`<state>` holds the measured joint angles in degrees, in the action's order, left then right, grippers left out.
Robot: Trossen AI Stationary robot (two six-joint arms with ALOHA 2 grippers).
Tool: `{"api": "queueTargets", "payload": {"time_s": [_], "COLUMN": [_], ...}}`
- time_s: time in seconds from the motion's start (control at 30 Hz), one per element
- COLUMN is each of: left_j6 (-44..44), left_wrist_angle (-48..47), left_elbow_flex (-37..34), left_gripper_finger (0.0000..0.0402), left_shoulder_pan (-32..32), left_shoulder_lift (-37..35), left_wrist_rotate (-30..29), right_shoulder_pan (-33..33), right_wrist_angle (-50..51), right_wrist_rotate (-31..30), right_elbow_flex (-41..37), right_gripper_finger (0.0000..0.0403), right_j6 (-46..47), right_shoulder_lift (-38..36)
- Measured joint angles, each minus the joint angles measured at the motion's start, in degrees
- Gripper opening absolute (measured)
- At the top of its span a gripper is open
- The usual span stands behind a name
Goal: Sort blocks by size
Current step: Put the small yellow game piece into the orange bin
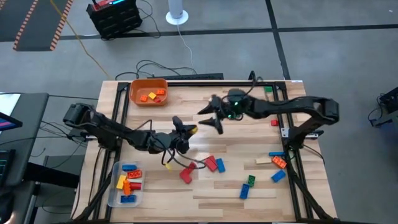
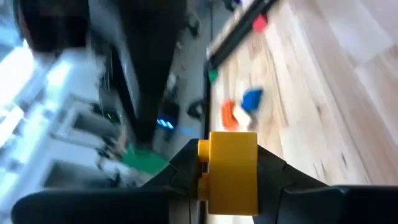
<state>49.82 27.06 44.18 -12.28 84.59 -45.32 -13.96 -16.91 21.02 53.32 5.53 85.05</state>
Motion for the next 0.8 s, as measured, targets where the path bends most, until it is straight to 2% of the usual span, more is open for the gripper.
{"api": "queueTargets", "payload": {"time_s": [0.07,0.17,0.27,0.37,0.47,0.57,0.67,0.8], "left_j6": [-6.38,-17.77,-27.96,-35.03,-38.39,-39.10,-39.79,-43.04], "left_wrist_angle": [-6.50,-19.37,-31.36,-38.89,-43.13,-46.30,-47.54,-48.95], "left_elbow_flex": [0.00,0.00,0.00,0.00,0.00,0.00,0.00,-0.07], "left_gripper_finger": [0.0081,0.0081,0.0081,0.0081,0.0081,0.0081,0.0081,0.0090], "left_shoulder_pan": [2.41,7.59,14.58,22.29,30.78,39.88,48.14,54.97], "left_shoulder_lift": [-3.19,-8.67,-13.28,-16.25,-17.85,-17.88,-15.46,-10.93], "left_wrist_rotate": [1.16,3.30,3.92,4.01,4.92,10.62,18.08,20.85], "right_shoulder_pan": [-1.17,-1.02,0.69,2.75,4.78,7.05,8.69,9.44], "right_wrist_angle": [6.78,12.58,12.36,10.31,8.58,7.26,7.29,6.57], "right_wrist_rotate": [-0.44,-5.19,-9.47,-10.41,-10.74,-12.69,-14.54,-15.17], "right_elbow_flex": [-0.01,-1.60,-5.74,-9.63,-11.99,-13.11,-13.19,-13.20], "right_gripper_finger": [0.0260,0.0260,0.0260,0.0260,0.0260,0.0260,0.0260,0.0260], "right_j6": [-1.44,-3.08,-3.19,-1.51,0.22,0.88,0.62,0.62], "right_shoulder_lift": [-3.68,-7.99,-9.76,-10.00,-9.65,-8.83,-8.83,-8.83]}}
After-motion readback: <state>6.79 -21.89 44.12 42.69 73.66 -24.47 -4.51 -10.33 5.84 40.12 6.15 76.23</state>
